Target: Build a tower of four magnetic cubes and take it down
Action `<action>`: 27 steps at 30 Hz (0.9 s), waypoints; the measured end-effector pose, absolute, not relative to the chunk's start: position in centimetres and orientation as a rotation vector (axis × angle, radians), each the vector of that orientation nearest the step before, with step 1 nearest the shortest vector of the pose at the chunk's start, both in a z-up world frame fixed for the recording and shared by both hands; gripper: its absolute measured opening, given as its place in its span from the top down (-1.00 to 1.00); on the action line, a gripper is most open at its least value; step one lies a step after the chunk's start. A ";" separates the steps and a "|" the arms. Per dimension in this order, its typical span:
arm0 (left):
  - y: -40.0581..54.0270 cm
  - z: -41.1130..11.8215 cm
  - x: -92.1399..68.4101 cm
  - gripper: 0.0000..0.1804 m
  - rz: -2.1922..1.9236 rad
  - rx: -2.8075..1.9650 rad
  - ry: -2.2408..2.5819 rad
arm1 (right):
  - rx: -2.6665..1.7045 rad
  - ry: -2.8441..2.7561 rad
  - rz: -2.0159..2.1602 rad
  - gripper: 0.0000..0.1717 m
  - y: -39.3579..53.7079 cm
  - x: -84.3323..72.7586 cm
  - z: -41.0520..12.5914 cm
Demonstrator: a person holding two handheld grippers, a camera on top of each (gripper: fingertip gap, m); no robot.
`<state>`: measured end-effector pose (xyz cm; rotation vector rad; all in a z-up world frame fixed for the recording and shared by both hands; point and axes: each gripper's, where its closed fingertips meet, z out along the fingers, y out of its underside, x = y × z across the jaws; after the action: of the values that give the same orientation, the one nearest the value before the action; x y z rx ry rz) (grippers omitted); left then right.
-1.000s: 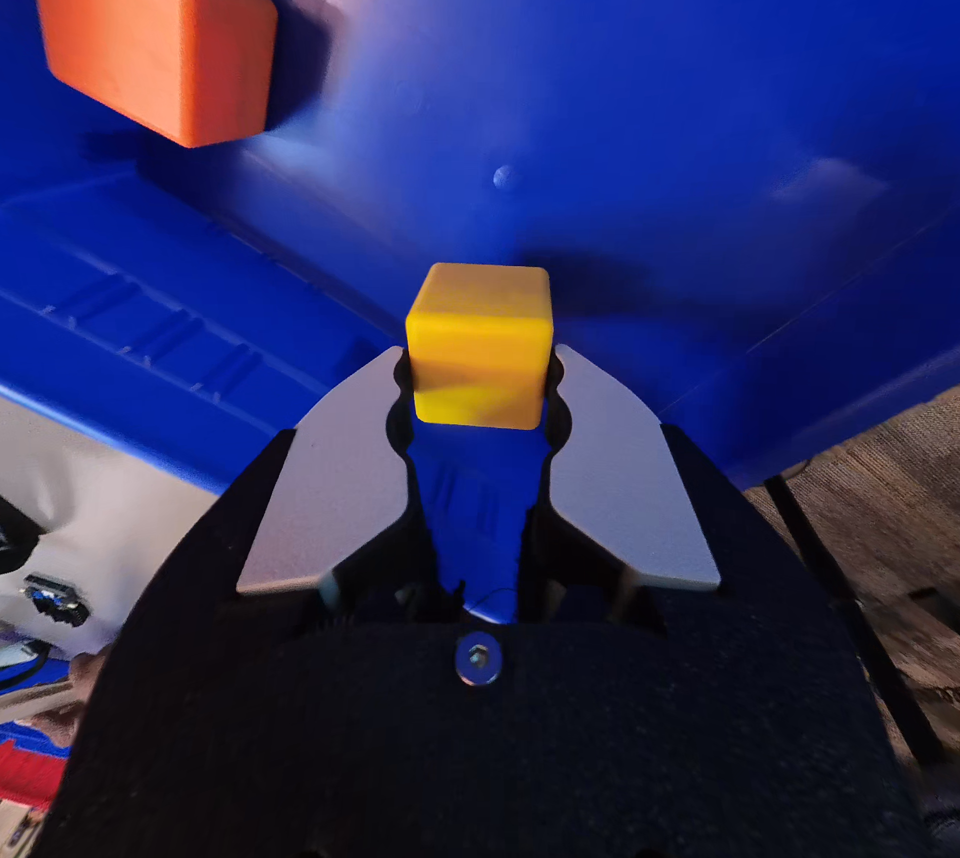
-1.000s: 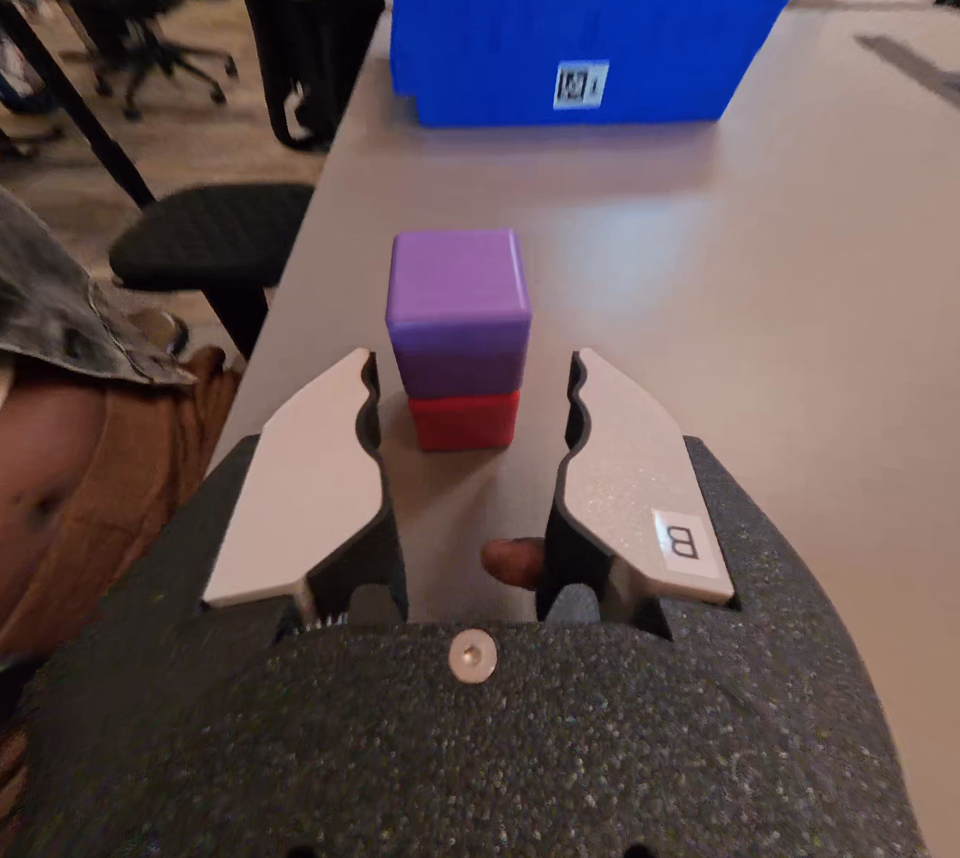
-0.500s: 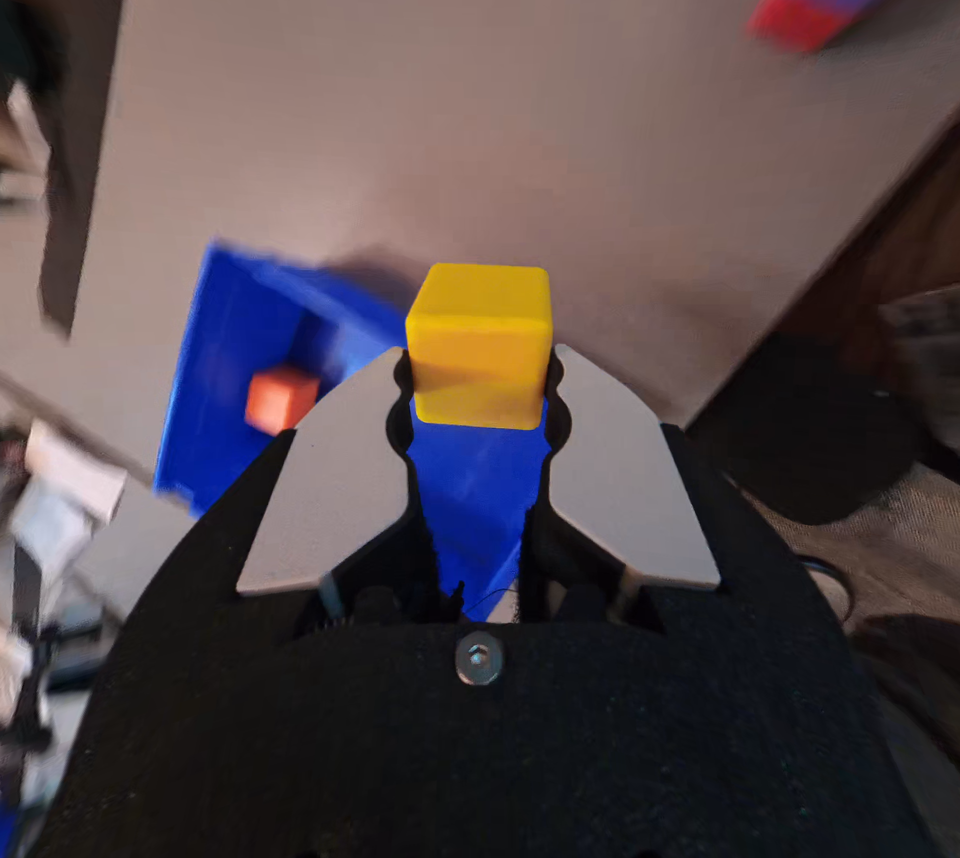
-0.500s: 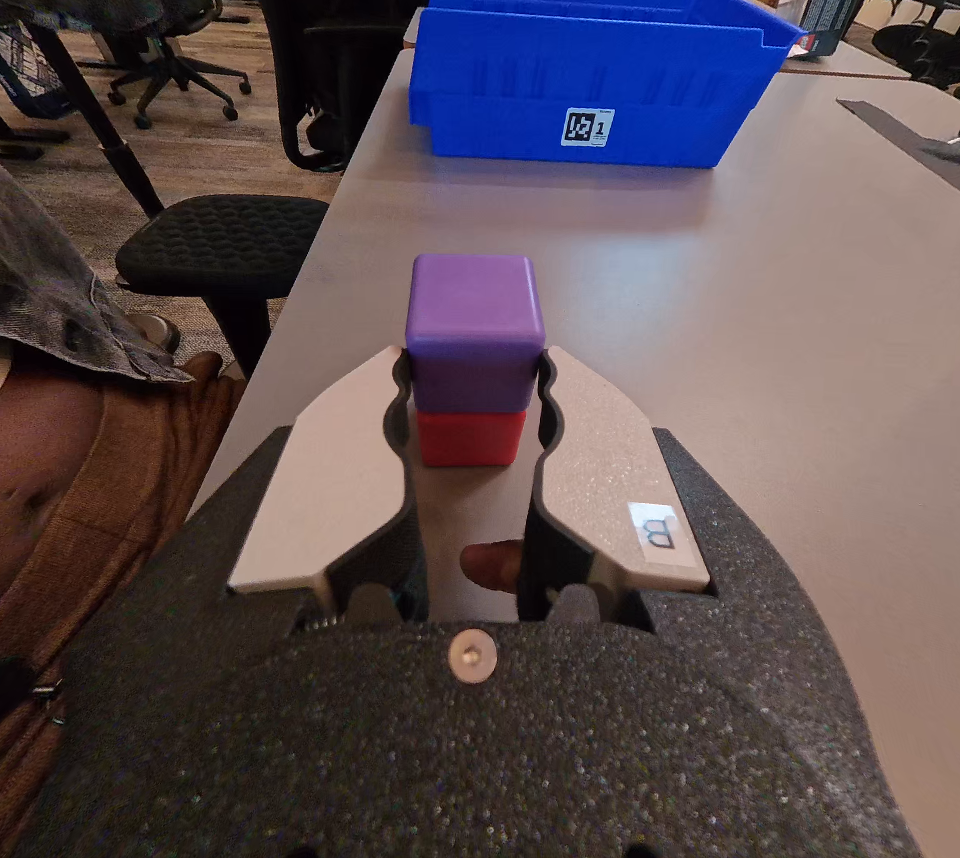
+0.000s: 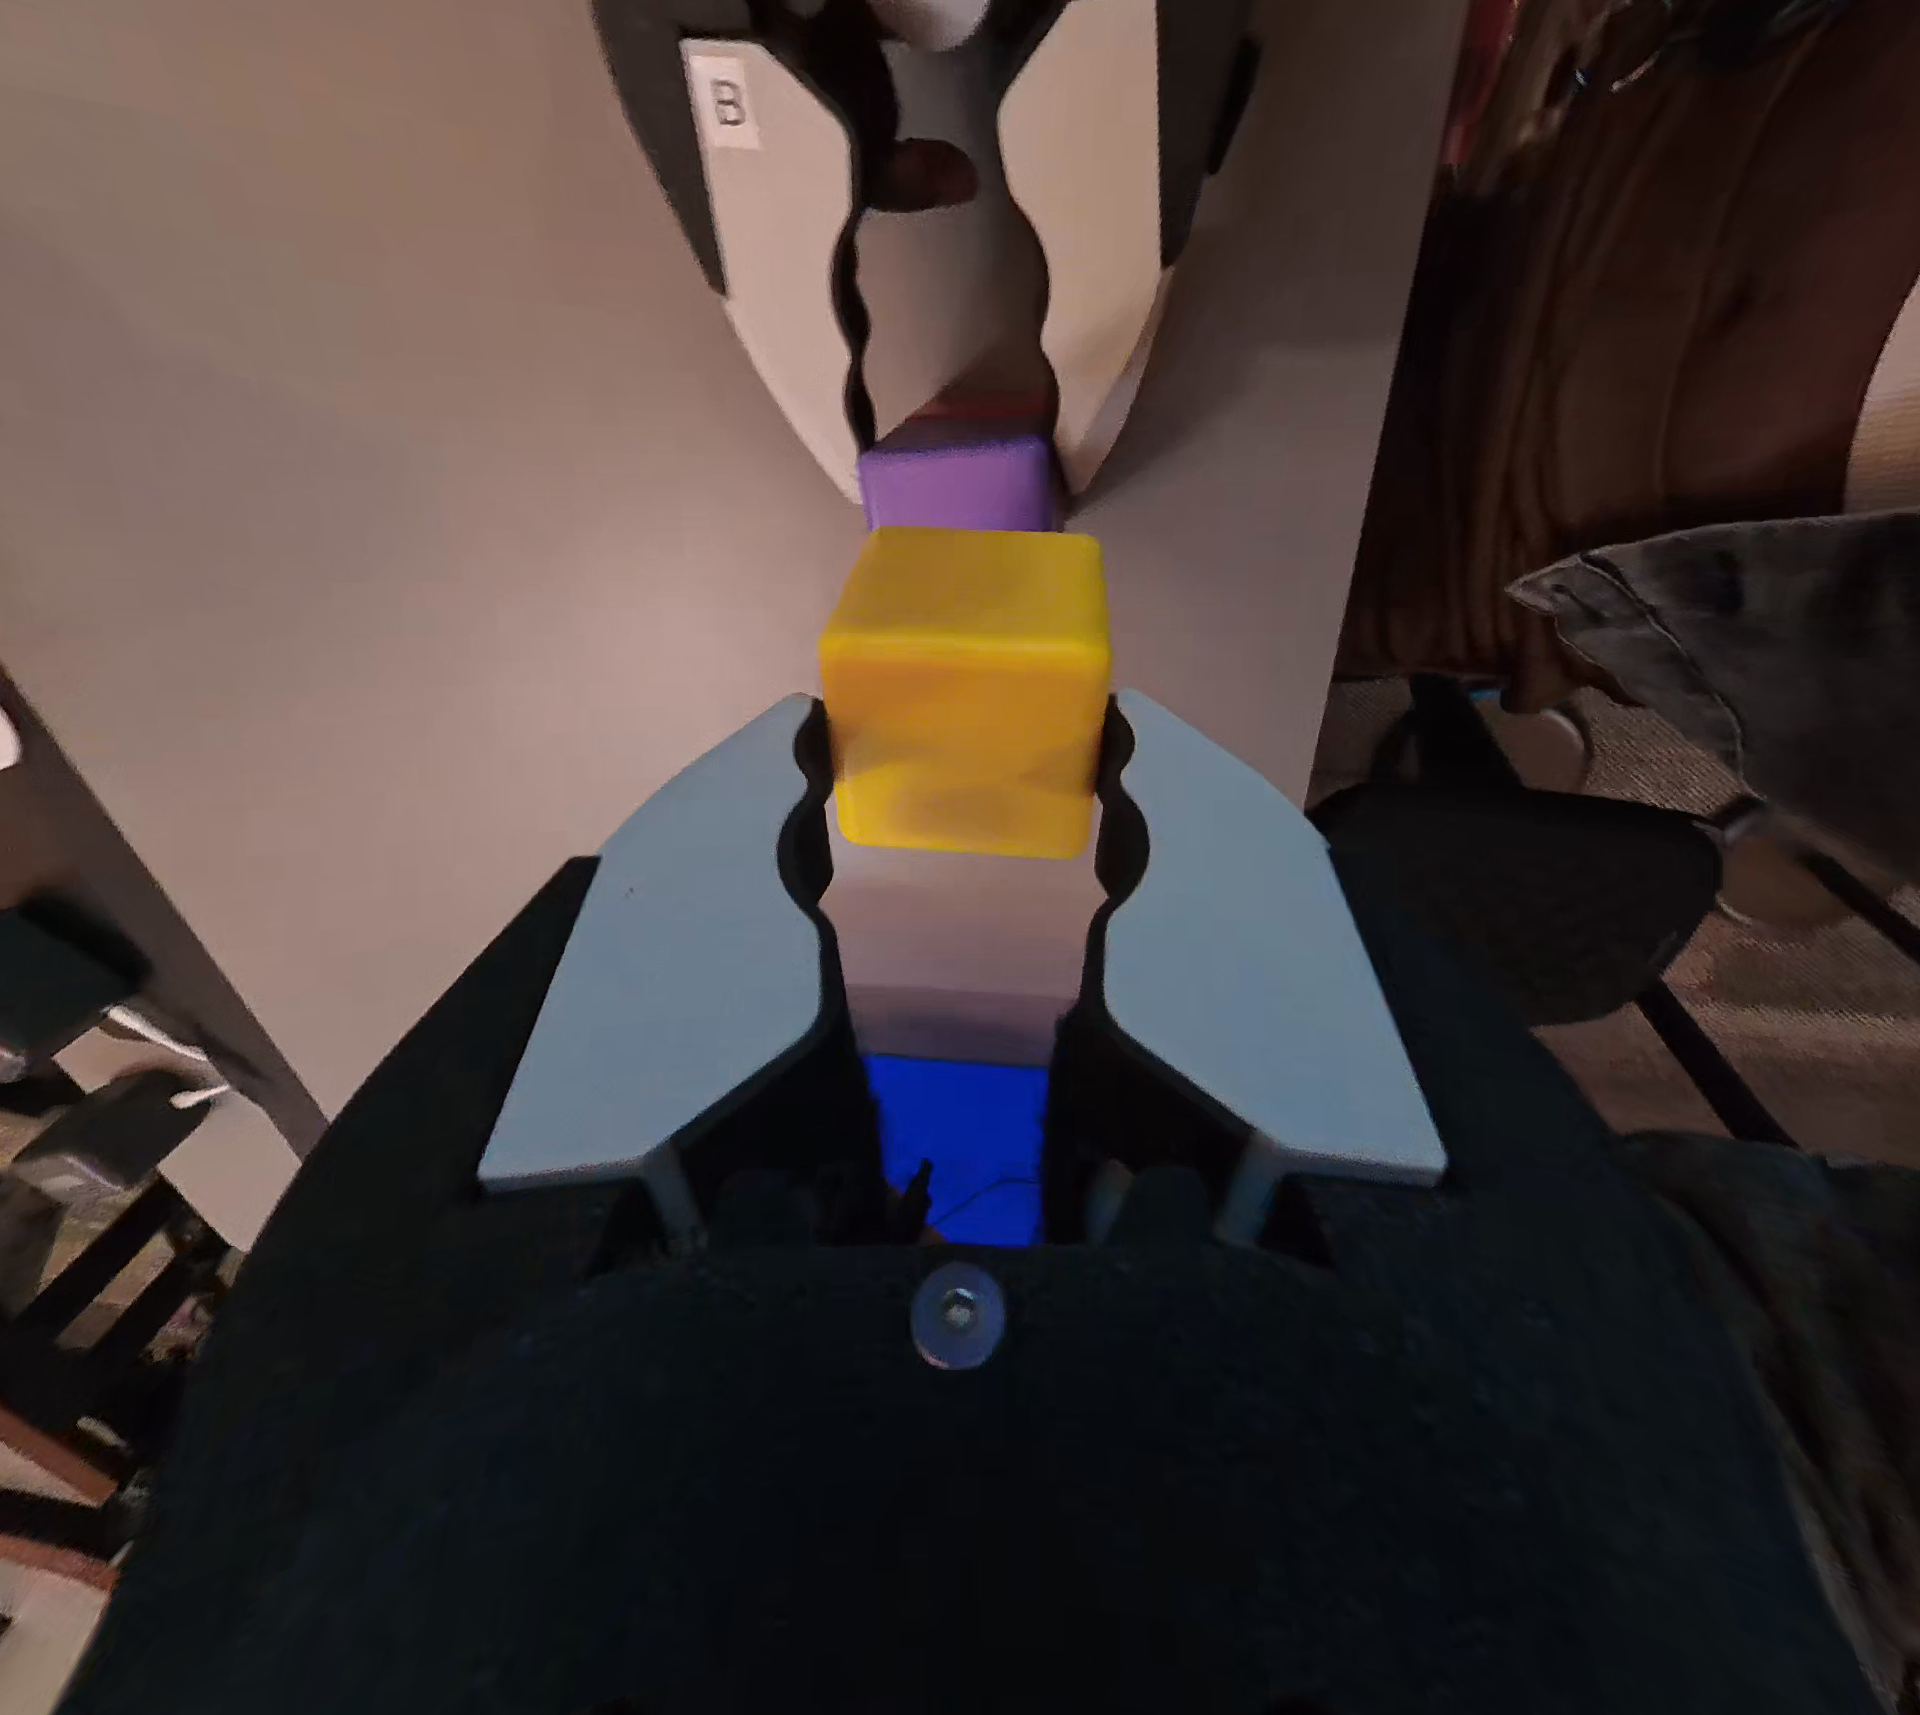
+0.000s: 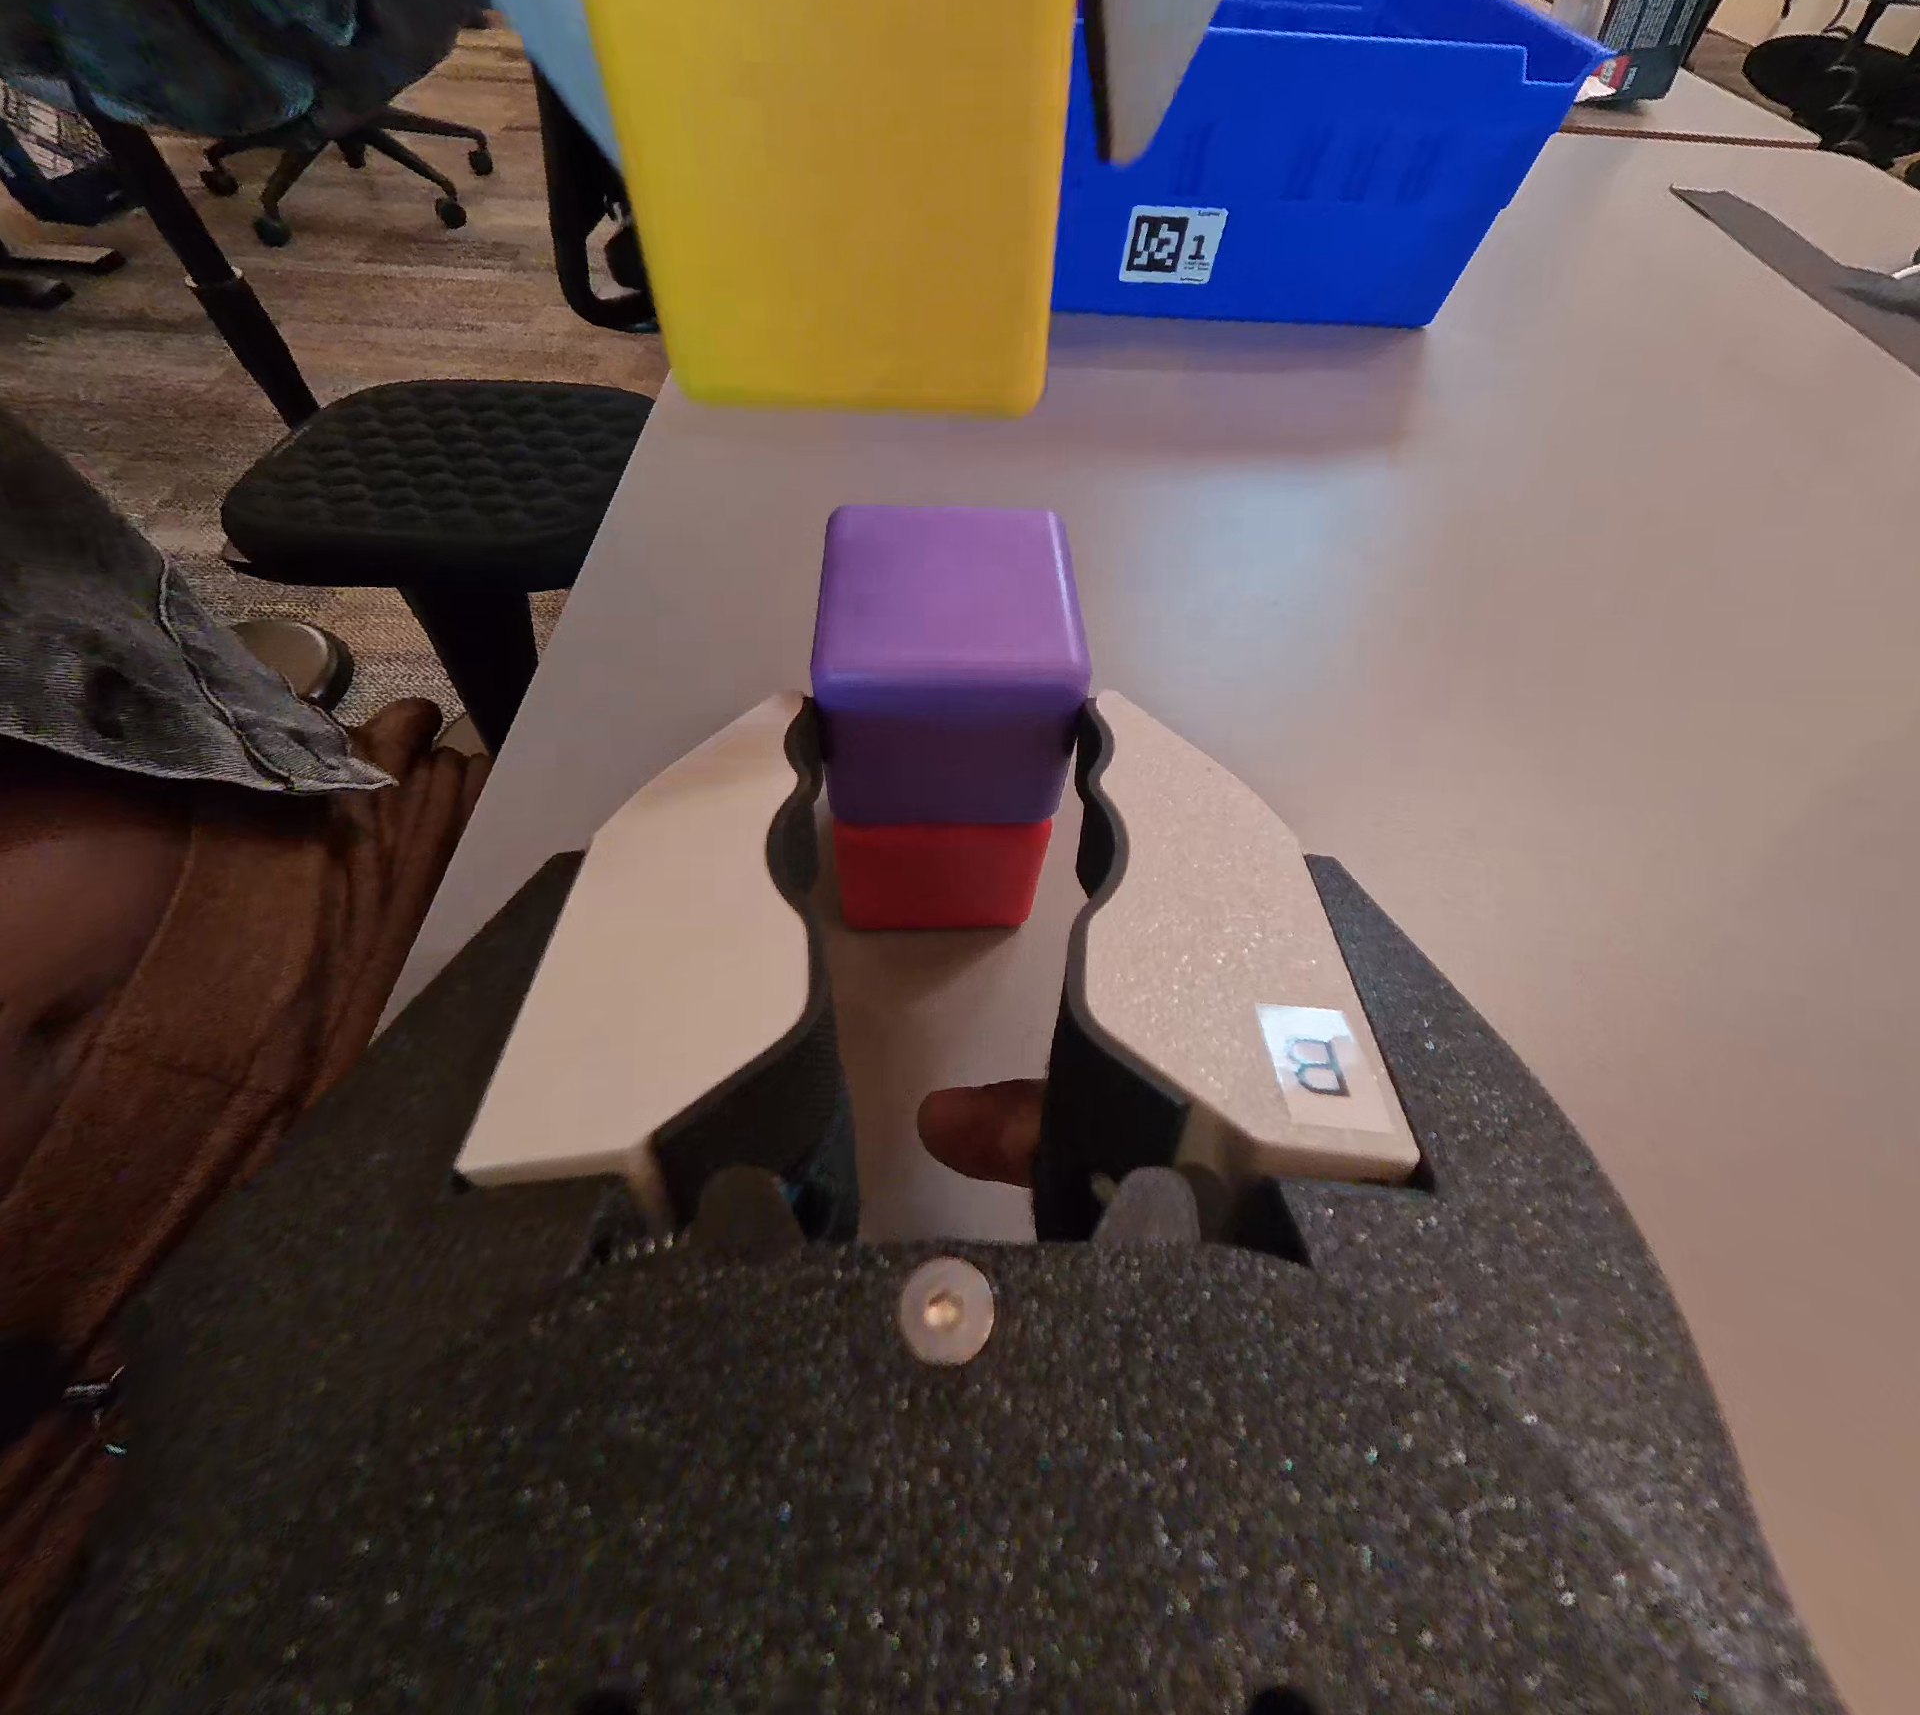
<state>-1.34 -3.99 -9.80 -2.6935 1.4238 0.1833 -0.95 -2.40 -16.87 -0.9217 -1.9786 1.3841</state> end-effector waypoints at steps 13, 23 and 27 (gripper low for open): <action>-2.9 -12.6 -1.5 0.46 0.183 -2.802 1.411 | -0.916 -1.978 1.379 0.45 -2.5 -1.0 -16.9; -2.8 -13.1 -1.4 0.46 0.166 -2.813 1.382 | -0.931 -1.976 1.382 0.45 -2.4 -1.0 -16.9; -2.7 -13.2 -1.4 0.46 0.193 -2.812 1.334 | -0.931 -1.975 1.383 0.45 -2.4 -1.0 -16.9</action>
<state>-1.36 -2.68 -13.18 -2.8124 1.3342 0.1934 -1.01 -2.42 -16.89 -0.9312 -1.9751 1.3827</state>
